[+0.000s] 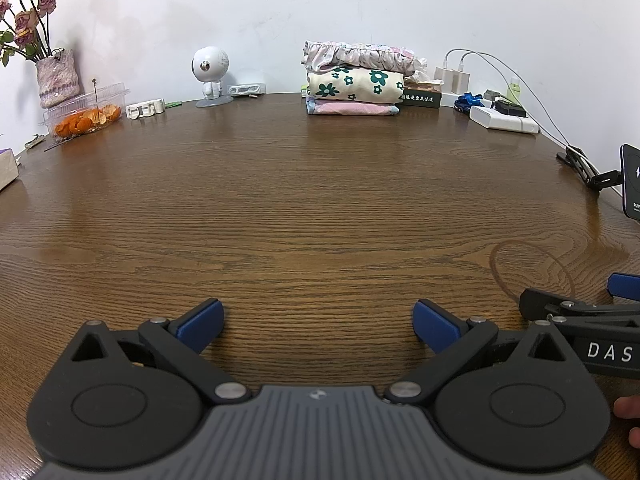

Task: Fold clothes

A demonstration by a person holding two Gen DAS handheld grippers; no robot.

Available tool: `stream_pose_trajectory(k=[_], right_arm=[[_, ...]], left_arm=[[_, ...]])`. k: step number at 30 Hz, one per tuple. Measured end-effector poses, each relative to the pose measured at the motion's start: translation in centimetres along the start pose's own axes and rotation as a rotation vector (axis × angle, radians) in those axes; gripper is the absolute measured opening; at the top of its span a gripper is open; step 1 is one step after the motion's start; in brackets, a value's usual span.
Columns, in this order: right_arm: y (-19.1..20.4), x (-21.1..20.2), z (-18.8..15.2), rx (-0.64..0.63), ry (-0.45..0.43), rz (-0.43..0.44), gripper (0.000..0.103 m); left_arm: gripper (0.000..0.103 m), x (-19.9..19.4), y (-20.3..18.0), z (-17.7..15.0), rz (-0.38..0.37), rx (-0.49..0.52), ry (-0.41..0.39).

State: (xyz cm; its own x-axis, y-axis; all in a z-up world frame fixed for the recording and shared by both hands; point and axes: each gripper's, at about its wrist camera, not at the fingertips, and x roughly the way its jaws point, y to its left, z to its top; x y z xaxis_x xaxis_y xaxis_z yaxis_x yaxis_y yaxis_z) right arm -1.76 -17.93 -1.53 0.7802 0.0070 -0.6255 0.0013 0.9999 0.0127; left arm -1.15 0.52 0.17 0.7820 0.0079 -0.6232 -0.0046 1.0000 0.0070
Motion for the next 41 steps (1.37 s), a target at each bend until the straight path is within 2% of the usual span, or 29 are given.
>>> stream_pose_trajectory(k=[41], right_arm=[[0.10,0.05,-0.02,0.003,0.002,-0.004,0.103]], left_arm=[[0.102,0.16,0.43,-0.05,-0.005,-0.011,0.009]])
